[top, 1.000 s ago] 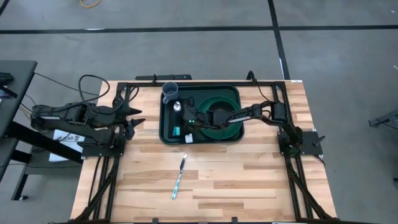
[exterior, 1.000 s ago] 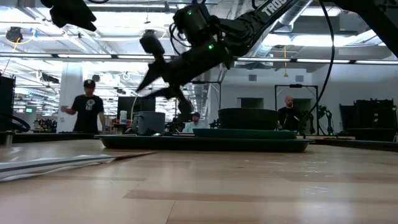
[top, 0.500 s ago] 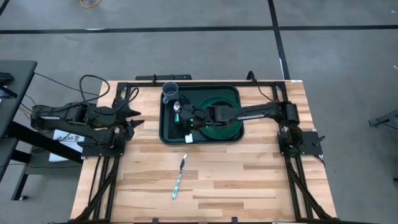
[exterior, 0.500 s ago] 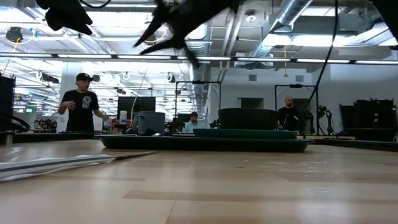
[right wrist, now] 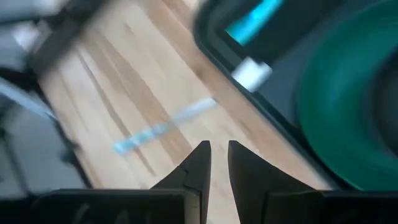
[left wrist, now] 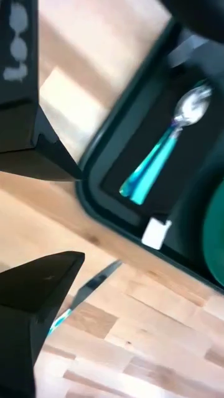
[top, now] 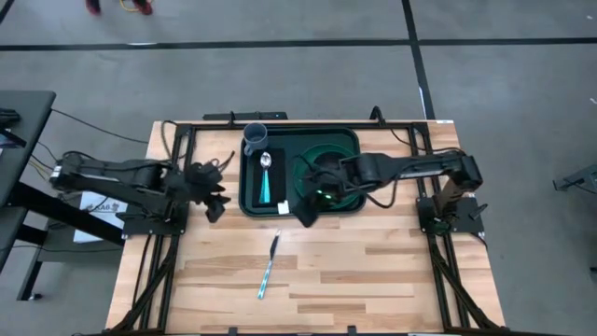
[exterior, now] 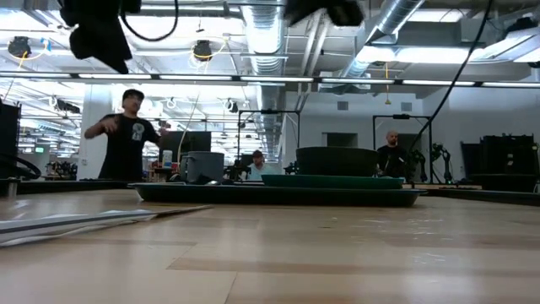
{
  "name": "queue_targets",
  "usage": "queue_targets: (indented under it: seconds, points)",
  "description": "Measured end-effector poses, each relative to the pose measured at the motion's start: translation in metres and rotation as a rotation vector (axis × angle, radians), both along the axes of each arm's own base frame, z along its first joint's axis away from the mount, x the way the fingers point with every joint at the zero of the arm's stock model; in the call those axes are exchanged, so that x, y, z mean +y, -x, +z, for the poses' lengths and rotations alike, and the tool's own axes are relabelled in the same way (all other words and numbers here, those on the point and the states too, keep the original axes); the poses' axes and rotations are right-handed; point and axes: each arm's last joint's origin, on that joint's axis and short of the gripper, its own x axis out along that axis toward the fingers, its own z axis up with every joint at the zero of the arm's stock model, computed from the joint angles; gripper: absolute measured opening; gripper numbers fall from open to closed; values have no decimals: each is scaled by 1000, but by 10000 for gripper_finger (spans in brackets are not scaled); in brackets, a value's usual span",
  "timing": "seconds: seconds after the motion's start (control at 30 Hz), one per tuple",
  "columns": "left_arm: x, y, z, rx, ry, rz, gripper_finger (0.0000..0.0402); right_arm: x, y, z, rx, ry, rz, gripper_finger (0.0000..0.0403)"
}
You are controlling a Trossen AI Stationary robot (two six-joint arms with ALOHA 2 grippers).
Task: Set up tray
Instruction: Put the blue knife to the right of the blue spoon on the black napkin
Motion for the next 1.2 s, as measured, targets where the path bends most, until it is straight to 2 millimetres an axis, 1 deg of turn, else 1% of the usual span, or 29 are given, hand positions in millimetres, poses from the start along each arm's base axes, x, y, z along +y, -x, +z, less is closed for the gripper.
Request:
queue_targets:
  seconds: [0.13,0.27,0.4,0.53,0.63,0.7,0.83,1.0,1.1,1.2]
  points:
    - [-4,-15,-11,54,83,69,183,11,25,7,95,104,140,47]
    - [-15,-34,-21,64,157,120,183,23,45,17,65,183,326,47]
    - [-32,-56,-33,48,264,148,183,29,69,21,21,213,417,47]
    - [-49,-76,-48,39,355,211,183,30,96,13,19,216,449,47]
    - [-62,-87,-60,62,425,261,183,29,116,5,-4,212,460,47]
    - [-69,-92,-68,85,460,289,183,28,127,0,-23,200,453,47]
    - [-83,-94,-81,134,510,354,183,26,147,-6,-40,192,464,47]
    - [-97,-101,-80,139,548,393,183,25,167,-10,-52,190,488,47]
    - [-105,-110,-76,129,552,401,183,24,176,-13,-53,190,497,47]
    - [-111,-121,-78,170,526,415,183,23,181,-15,-58,190,501,47]
